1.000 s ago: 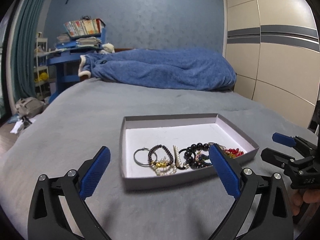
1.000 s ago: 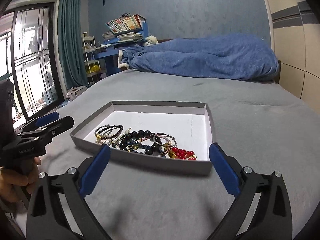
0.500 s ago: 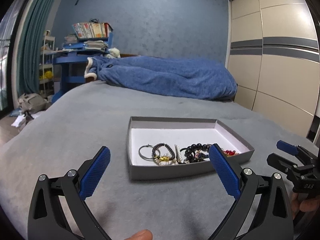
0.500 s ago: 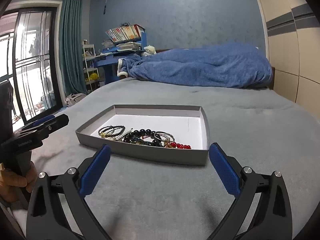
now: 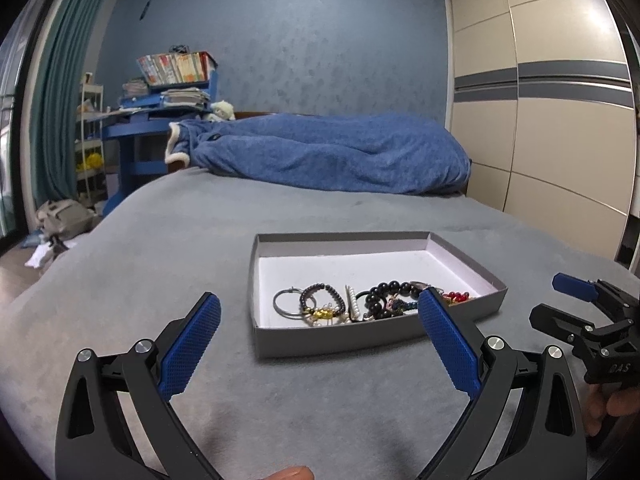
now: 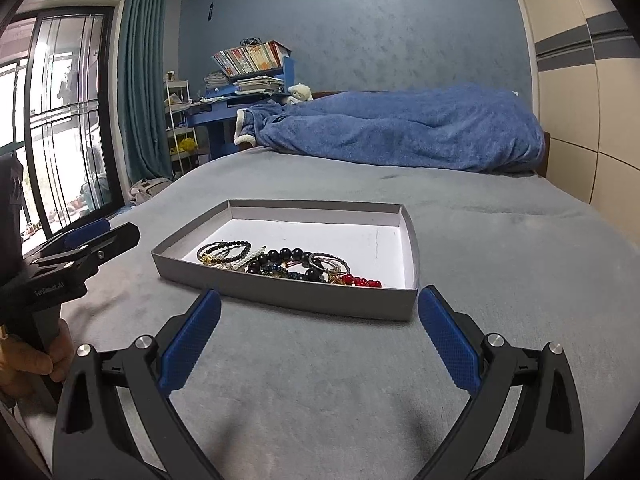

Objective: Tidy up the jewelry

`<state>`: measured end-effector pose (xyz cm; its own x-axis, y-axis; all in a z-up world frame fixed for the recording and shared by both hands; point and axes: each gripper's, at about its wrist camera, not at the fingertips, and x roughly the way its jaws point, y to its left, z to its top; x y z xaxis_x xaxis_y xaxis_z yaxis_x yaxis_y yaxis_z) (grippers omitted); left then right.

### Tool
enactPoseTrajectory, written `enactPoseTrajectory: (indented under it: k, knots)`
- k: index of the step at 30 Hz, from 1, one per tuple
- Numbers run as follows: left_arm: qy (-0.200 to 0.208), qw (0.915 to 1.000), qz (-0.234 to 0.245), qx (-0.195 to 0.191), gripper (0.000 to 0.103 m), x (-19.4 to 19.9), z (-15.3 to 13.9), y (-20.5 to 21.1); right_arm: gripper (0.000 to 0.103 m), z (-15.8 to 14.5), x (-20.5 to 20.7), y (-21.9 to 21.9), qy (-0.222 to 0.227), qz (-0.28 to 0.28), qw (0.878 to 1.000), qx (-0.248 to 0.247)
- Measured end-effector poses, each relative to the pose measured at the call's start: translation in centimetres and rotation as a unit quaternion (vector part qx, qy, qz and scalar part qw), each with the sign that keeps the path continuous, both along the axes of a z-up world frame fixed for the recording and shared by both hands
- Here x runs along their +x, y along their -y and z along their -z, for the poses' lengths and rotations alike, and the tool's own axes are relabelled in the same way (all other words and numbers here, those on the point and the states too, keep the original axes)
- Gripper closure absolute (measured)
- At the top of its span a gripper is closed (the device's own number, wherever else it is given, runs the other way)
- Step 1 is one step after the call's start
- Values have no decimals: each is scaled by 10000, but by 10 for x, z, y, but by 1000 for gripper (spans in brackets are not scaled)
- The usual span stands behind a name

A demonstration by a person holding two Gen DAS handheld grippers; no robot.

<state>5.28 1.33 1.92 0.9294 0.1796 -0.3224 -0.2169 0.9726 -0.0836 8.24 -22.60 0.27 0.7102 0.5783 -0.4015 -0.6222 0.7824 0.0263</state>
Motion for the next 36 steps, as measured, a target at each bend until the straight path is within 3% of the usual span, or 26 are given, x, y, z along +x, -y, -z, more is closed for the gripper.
enactPoseTrajectory:
  k: [36]
  knots:
    - [-94,9999,65,24,5,5,2,5,6,6,5,-4,-85,-17,10000,-42]
